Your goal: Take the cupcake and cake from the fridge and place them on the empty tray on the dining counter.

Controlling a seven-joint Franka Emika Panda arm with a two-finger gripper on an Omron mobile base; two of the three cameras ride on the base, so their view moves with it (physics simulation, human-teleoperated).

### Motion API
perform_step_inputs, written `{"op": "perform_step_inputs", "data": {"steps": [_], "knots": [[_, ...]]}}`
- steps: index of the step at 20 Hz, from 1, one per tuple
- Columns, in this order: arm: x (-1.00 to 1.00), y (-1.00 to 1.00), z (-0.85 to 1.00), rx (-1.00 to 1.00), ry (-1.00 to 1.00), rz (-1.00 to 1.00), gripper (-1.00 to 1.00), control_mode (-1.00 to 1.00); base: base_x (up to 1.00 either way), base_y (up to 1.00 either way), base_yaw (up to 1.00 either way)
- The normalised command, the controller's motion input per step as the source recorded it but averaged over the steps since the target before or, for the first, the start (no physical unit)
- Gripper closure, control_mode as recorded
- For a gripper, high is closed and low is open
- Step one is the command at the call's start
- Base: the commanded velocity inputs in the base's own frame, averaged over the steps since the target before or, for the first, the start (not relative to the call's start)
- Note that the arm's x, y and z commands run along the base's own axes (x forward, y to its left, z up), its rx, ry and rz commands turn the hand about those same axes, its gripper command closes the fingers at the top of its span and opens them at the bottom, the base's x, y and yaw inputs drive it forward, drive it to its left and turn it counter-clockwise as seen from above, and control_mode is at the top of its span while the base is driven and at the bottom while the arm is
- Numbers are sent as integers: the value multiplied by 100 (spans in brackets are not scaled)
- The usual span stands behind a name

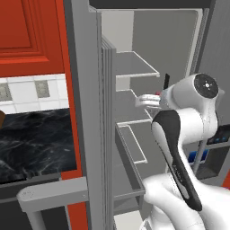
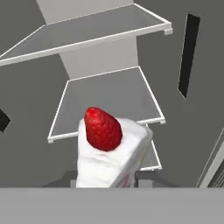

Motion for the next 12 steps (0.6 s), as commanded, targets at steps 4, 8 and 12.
{"op": "perform_step_inputs", "data": {"steps": [4,8,12], "knots": [[-100,-26,0,-16,-8,5,100,-100,0,0,0],[-95,-28,8,-11,-16,5,100,-100,0,0,0],[-73,-7,38,-1,-20,9,100,-100,0,0,0]]}}
